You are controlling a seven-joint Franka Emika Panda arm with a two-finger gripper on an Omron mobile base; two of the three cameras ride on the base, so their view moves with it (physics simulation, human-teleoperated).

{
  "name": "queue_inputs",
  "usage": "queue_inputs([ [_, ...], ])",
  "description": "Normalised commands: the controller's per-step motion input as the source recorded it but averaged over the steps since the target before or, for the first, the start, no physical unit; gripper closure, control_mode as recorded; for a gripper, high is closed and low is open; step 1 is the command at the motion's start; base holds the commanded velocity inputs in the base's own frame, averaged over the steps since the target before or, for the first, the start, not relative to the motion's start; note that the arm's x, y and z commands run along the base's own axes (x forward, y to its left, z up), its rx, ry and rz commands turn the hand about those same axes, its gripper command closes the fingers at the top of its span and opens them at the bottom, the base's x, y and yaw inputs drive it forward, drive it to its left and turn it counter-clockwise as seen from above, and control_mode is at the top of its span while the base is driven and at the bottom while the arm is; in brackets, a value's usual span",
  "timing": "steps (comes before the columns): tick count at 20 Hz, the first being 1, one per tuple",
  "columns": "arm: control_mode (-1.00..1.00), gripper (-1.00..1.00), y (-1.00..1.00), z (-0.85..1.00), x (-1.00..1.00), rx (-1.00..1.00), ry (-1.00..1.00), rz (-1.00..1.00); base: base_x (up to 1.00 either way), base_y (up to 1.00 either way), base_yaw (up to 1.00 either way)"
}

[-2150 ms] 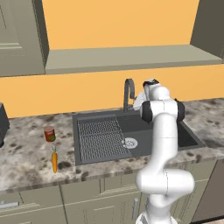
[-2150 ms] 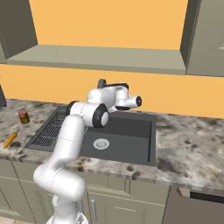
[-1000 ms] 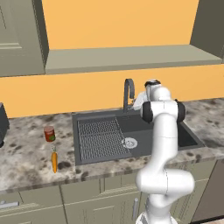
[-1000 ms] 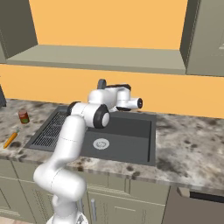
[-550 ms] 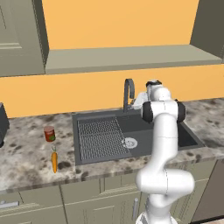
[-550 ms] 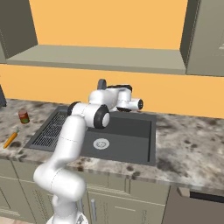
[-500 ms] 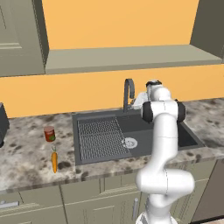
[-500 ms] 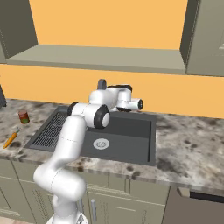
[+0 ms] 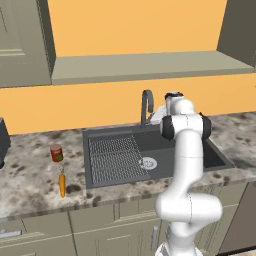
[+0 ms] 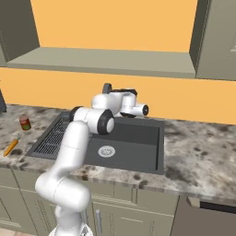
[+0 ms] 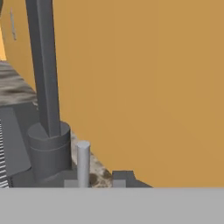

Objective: Turn on the sink faucet. Then move the carrot from the counter to the sink. Turn off the sink. Move the vegetable from the sink to the pot next to the stove. Finally move the pot to the rear left burner.

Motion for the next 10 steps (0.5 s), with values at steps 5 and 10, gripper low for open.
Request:
queue_inputs([
  [5,-1.0,1.0,-0.08,0.0,0.05,0.0,0.0,0.0,0.0,0.0,0.0],
  [10,-1.0,1.0,-0.29,-0.01,0.12,0.0,0.0,0.0,0.0,0.0,0.0],
])
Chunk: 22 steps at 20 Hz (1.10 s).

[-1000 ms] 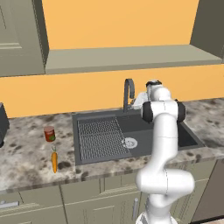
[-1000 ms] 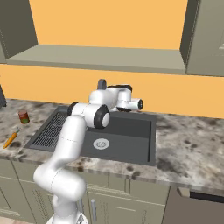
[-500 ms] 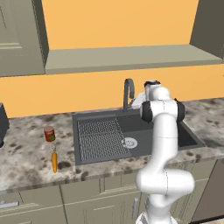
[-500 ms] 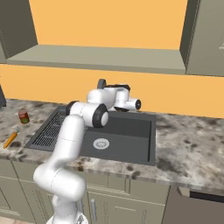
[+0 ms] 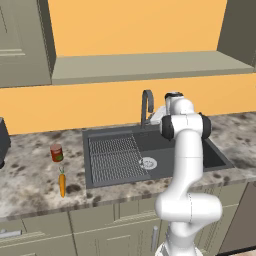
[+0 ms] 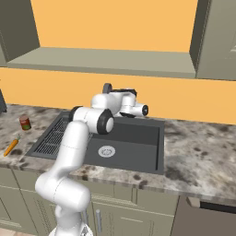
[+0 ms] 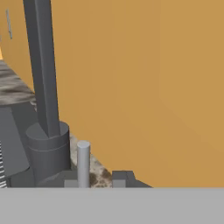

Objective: Turn on the sink faucet. Then move the carrot from the counter to the sink. Turn off the sink. Move the vegetable from the sink to the pot next to the stove. Finally move the pot to the rear left burner.

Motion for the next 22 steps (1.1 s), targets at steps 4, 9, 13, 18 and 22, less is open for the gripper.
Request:
queue_inputs([
  [4,-1.0,1.0,-0.41,-0.02,0.21,0.02,0.0,-0.02,0.0,0.0,0.0],
  [9,-1.0,1.0,-0.57,-0.11,0.18,0.06,0.05,-0.05,0.0,0.0,0.0],
  [13,-1.0,1.0,-0.7,-0.29,0.04,0.07,0.06,-0.06,0.0,0.0,0.0],
  [18,-1.0,1.0,-0.77,-0.42,0.0,0.07,0.1,-0.05,0.0,0.0,0.0],
  [22,-1.0,1.0,-0.75,-0.44,0.0,0.06,0.08,-0.02,0.0,0.0,0.0],
])
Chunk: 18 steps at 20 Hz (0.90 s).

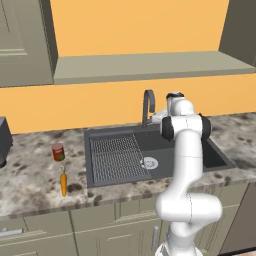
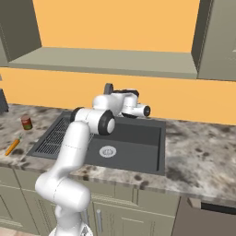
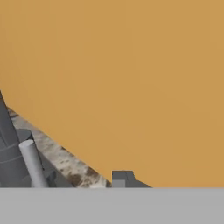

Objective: Turn on the sink faucet. Then move the carrot from the counter to the sink. Turn off the sink. Move the vegetable from the sink to the pot next to the stove. Finally move the pot to the rear left burner.

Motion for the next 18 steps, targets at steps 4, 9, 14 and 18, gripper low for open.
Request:
queue_inputs([
  [4,-1.0,1.0,-0.73,-0.47,0.0,0.05,0.08,-0.02,0.0,0.0,0.0],
  [9,-1.0,1.0,-0.74,-0.48,0.0,0.05,0.06,-0.02,0.0,0.0,0.0],
  [14,-1.0,1.0,-0.83,-0.48,0.0,0.08,0.07,-0.02,0.0,0.0,0.0],
  [18,-1.0,1.0,-0.85,-0.47,0.0,0.08,0.06,-0.02,0.0,0.0,0.0],
])
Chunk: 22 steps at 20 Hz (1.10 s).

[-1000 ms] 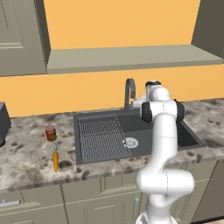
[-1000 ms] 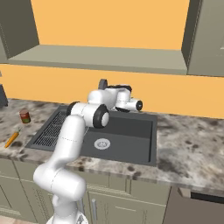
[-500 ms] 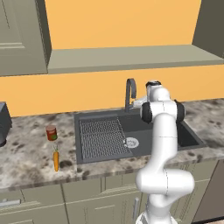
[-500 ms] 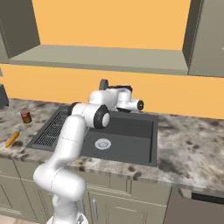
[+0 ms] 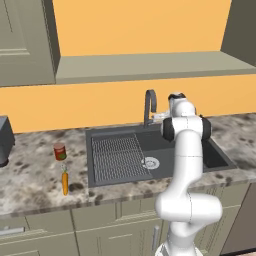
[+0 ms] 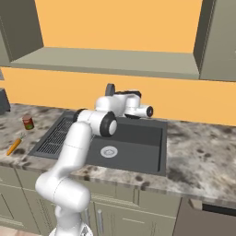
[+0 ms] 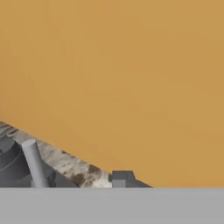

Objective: Turn on the sink faucet. Then move the carrot from the counter to the sink. Turn off the sink. Move the vegetable from the sink to the pot next to the stove. Finally move the pot to the rear left burner.

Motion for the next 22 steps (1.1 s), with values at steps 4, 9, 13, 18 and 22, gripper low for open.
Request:
queue_inputs([
  [4,-1.0,1.0,-0.85,-0.48,0.0,0.08,0.06,-0.01,0.0,0.0,0.0],
  [9,-1.0,1.0,-0.77,-0.46,0.0,0.09,0.07,-0.01,0.0,0.0,0.0],
  [13,-1.0,1.0,-0.76,-0.45,0.0,0.11,0.09,0.0,0.0,0.0,0.0],
  [18,-1.0,1.0,-0.7,-0.41,0.0,0.1,0.09,0.0,0.0,0.0,0.0],
  [22,-1.0,1.0,-0.59,-0.36,0.0,0.08,0.08,0.0,0.0,0.0,0.0],
])
